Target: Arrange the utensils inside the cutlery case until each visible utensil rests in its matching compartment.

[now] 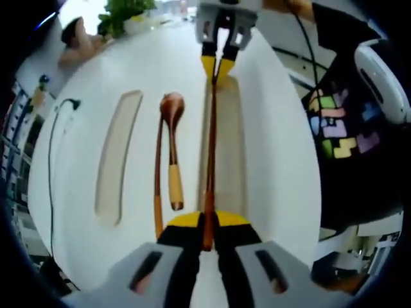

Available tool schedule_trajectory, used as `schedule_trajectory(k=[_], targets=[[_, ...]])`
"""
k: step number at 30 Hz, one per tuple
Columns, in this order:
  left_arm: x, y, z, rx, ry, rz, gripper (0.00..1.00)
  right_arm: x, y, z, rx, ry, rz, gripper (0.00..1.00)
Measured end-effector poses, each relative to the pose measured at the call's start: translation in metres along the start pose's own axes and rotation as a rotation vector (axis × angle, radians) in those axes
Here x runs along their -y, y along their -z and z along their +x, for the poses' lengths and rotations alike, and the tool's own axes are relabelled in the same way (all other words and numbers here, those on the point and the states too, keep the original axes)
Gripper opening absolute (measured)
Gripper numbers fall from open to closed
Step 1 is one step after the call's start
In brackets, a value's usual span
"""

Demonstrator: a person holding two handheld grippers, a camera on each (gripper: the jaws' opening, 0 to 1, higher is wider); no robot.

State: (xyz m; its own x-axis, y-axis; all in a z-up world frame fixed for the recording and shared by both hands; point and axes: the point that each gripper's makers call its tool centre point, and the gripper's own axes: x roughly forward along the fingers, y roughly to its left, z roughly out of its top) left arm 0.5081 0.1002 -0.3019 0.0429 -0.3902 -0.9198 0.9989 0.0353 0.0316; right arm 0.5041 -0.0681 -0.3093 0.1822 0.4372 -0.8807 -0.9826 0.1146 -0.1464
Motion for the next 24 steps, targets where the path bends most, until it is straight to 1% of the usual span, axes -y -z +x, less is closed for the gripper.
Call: schedule_trajectory(k=[3, 5, 8, 15, 19, 24], targets=[[0.0022, -0.0007, 0.0016, 0.001, 0.012, -0.006, 0.06, 0.0007, 0.0006, -0.0004, -0.001, 0.001, -0.003, 0.01], [0.0006, 0.0002, 0.0037, -0.009, 0.001, 0.008, 0.06, 0.0011, 0.0008, -0.0001, 0.002, 0.002, -0.002, 0.01], [0.0008, 0.0012, 0.0055, -0.017, 0.004, 0.008, 0.06, -0.0001, 0.0012, 0.0012, -0.002, -0.005, -0.001, 0.01], [-0.0002, 0.0030, 0.0061, -0.015, 0.010, -0.002, 0.06, -0.0006, 0.0005, 0.0016, 0.002, -0.012, -0.003, 0.01], [-0.0015, 0.0046, 0.0076, -0.023, -0.003, 0.006, 0.06, 0.0012, -0.0005, 0.0021, 0.003, -0.009, -0.005, 0.01], [-0.0017, 0.0039, 0.0085, -0.015, -0.009, 0.013, 0.06, 0.0013, -0.0005, 0.0007, 0.011, -0.004, -0.012, 0.01]])
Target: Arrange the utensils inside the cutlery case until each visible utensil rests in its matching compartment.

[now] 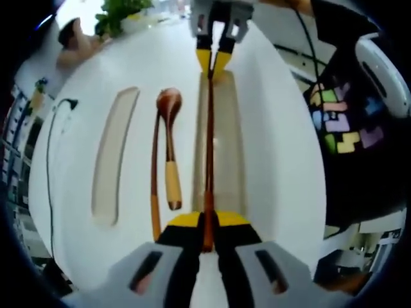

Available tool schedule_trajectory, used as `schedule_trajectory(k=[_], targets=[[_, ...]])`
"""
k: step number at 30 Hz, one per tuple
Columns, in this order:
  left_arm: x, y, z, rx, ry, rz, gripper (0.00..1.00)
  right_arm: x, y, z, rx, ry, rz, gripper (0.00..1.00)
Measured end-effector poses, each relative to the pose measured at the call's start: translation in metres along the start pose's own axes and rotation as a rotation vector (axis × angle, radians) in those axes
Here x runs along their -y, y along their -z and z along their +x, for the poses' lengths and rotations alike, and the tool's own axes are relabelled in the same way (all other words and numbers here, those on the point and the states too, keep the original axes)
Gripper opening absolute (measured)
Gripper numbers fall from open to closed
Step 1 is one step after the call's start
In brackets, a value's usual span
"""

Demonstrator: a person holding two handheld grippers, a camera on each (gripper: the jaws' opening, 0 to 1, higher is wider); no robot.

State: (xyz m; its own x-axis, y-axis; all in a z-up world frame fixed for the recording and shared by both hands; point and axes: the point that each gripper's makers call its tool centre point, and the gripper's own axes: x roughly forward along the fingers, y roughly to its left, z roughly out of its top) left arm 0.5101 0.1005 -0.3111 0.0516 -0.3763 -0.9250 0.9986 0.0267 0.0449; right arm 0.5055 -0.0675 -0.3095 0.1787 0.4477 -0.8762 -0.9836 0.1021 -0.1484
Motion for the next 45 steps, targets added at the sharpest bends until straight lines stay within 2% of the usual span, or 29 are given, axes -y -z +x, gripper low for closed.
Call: schedule_trajectory(k=[9, 18, 19, 21, 23, 29, 32, 33, 34, 37, 45], targets=[[0.000, -0.001, 0.001, 0.010, -0.004, 0.007, 0.06, 0.001, -0.003, 0.001, 0.012, 0.003, -0.002, 0.01], [0.001, -0.003, -0.005, 0.027, -0.006, -0.003, 0.06, 0.006, -0.005, -0.008, 0.027, 0.021, -0.012, 0.04], [0.001, -0.004, -0.009, 0.027, -0.010, -0.003, 0.06, 0.013, -0.014, -0.013, 0.077, 0.061, -0.008, 0.04], [0.001, -0.006, -0.021, 0.031, -0.018, -0.009, 0.06, 0.013, -0.019, -0.022, 0.117, 0.045, 0.025, 0.04], [-0.001, -0.009, -0.029, 0.037, -0.042, -0.008, 0.06, 0.018, -0.025, -0.030, 0.157, 0.063, 0.034, 0.04], [-0.011, -0.014, -0.042, 0.045, -0.091, 0.008, 0.07, 0.033, -0.031, -0.044, 0.188, 0.105, 0.039, 0.05], [-0.020, -0.015, -0.046, 0.036, -0.115, 0.002, 0.08, 0.036, -0.030, -0.045, 0.182, 0.119, 0.031, 0.06], [-0.026, -0.010, -0.049, 0.008, -0.140, -0.052, 0.08, 0.036, -0.030, -0.045, 0.178, 0.121, 0.028, 0.06], [-0.030, -0.011, -0.049, 0.013, -0.145, -0.071, 0.08, 0.037, -0.029, -0.045, 0.173, 0.123, 0.027, 0.06], [-0.036, -0.012, -0.049, 0.026, -0.143, -0.057, 0.08, 0.042, -0.026, -0.043, 0.162, 0.127, 0.028, 0.06], [-0.045, -0.010, -0.037, 0.001, -0.142, -0.034, 0.11, 0.062, -0.019, -0.036, 0.142, 0.133, 0.040, 0.06]])
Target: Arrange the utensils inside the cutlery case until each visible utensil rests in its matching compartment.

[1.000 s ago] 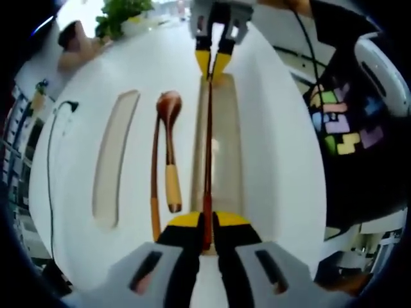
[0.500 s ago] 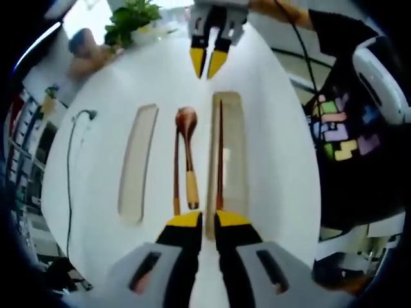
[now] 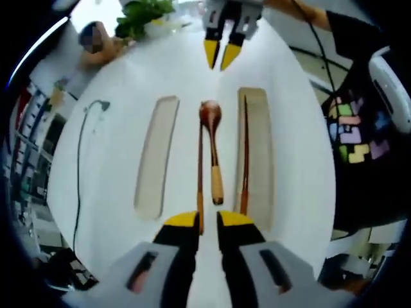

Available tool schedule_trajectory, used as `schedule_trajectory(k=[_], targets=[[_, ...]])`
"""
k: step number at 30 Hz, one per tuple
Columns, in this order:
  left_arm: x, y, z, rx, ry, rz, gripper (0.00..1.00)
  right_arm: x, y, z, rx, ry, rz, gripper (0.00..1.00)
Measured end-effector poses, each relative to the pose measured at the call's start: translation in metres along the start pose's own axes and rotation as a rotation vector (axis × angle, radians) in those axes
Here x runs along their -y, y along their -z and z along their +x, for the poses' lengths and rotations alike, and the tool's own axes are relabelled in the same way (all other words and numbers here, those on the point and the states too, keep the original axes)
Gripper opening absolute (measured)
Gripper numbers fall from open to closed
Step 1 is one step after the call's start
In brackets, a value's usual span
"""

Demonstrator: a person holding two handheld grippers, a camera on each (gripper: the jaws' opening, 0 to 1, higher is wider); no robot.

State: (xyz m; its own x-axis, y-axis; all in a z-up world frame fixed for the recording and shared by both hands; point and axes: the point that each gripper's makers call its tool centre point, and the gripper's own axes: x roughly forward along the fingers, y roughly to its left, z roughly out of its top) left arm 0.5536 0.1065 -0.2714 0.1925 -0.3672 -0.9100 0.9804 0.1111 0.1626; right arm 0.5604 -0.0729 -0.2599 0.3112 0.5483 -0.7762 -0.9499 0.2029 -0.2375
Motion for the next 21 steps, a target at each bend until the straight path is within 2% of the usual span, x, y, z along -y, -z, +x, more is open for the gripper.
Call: schedule_trajectory(k=[9, 12, 19, 21], targets=[[-0.007, 0.006, 0.019, -0.034, 0.019, 0.001, 0.15, 0.013, 0.006, 0.015, -0.026, -0.004, -0.050, 0.07], [-0.008, 0.009, 0.026, -0.051, 0.027, 0.007, 0.16, 0.017, 0.009, 0.022, -0.038, -0.010, -0.035, 0.14], [-0.009, 0.015, 0.036, -0.077, 0.047, 0.007, 0.18, 0.017, 0.020, 0.032, -0.078, -0.050, -0.046, 0.12], [-0.009, 0.016, 0.039, -0.084, 0.052, 0.006, 0.18, 0.015, 0.026, 0.035, -0.107, -0.071, -0.070, 0.09]])
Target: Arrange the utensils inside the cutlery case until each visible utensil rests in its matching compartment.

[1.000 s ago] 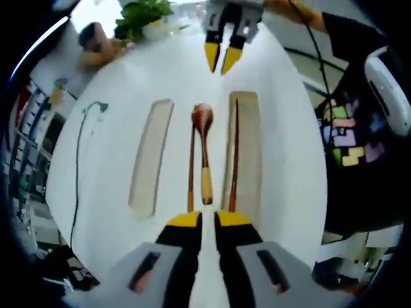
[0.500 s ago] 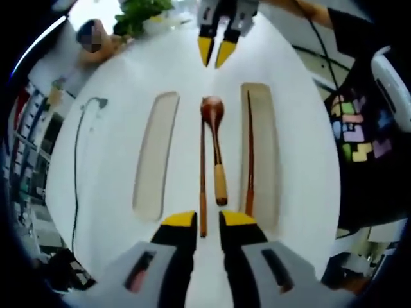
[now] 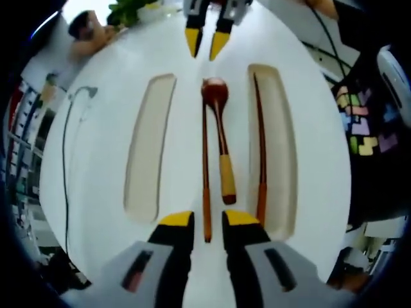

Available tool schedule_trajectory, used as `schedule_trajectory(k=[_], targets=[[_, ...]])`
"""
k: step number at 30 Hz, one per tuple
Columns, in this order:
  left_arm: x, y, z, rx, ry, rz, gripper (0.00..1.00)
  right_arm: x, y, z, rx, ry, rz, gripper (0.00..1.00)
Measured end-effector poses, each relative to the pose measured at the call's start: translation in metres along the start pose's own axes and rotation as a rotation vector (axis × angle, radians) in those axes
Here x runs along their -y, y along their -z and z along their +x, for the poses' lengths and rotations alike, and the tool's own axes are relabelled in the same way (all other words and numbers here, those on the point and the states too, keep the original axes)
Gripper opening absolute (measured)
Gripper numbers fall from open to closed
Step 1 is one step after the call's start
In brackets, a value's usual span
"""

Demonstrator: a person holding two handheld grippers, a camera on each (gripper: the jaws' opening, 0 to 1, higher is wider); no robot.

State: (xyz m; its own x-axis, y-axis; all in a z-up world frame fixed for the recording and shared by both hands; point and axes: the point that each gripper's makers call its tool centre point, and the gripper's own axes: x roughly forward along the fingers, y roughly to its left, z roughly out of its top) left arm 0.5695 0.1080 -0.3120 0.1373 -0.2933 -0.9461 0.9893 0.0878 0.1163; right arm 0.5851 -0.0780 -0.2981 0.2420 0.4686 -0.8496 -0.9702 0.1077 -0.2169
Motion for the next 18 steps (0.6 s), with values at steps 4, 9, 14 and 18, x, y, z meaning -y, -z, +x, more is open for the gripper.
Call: schedule_trajectory(k=[4, 9, 14, 18], targets=[[-0.003, 0.002, 0.004, -0.011, 0.000, -0.002, 0.18, 0.003, 0.005, 0.006, -0.016, -0.005, 0.007, 0.09], [-0.004, 0.003, 0.007, -0.014, 0.012, -0.014, 0.18, 0.001, 0.008, 0.012, -0.046, -0.031, -0.019, 0.10], [-0.006, 0.004, 0.009, -0.017, 0.018, -0.019, 0.18, -0.001, 0.007, 0.019, -0.068, -0.058, -0.058, 0.09], [-0.004, 0.004, 0.010, -0.017, 0.036, -0.016, 0.18, -0.003, 0.011, 0.024, -0.112, -0.087, -0.062, 0.09]])
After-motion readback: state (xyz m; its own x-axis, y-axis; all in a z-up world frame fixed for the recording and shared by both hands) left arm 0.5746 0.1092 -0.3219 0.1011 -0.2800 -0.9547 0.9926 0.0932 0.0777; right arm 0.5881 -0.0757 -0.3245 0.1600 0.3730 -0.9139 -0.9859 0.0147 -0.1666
